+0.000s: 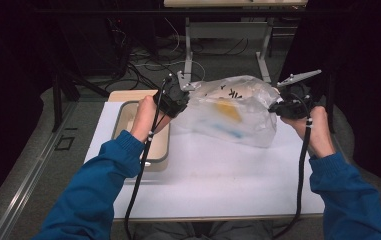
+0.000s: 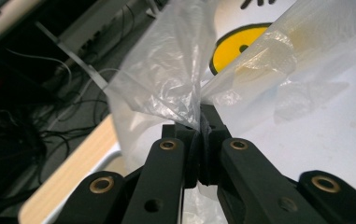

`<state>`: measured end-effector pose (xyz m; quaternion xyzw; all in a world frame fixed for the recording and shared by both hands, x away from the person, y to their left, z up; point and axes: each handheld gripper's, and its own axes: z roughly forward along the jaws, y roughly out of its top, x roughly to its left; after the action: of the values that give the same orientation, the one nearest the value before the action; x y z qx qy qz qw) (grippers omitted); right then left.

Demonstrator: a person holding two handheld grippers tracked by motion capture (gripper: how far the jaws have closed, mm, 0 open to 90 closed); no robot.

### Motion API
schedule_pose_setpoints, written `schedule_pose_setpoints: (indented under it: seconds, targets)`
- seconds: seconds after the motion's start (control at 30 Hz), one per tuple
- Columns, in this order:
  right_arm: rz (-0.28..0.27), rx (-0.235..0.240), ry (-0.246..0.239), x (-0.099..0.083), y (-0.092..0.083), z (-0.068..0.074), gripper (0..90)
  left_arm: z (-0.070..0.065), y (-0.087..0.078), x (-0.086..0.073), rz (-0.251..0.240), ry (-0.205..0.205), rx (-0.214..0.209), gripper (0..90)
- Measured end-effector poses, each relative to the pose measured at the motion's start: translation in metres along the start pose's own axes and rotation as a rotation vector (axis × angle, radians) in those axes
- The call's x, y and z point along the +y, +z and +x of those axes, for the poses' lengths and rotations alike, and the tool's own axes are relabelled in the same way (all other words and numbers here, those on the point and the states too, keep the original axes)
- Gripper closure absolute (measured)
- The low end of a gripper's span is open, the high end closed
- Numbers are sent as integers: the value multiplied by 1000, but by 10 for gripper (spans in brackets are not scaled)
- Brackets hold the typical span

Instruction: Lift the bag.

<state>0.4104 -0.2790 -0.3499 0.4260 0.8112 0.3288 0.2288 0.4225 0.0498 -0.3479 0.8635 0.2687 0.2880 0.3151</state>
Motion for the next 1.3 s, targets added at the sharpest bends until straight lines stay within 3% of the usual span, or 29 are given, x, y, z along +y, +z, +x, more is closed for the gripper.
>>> schedule_pose_setpoints:
  seconds: [0.33,0.6,0.67,0.87,1.0,1.1,1.3]
  targets:
    - [62,17,36,-31,39,-6,900,-13,44,-24,45,-28,-26,892]
    - [121,31,80,-52,69,-3,899,-24,79,-48,91,-81,-55,889]
    - [127,39,84,-56,75,-2,898,-24,84,-53,123,-66,-69,889]
    - [141,58,95,-65,87,0,892,-28,95,-63,155,-74,-78,886]
    - [148,65,105,-67,92,1,875,-28,97,-65,146,-76,-77,866]
    - [135,61,100,-66,88,2,833,-28,93,-64,133,-78,-78,802]
    - [103,70,102,-64,75,1,644,-28,75,-61,88,-60,-93,499]
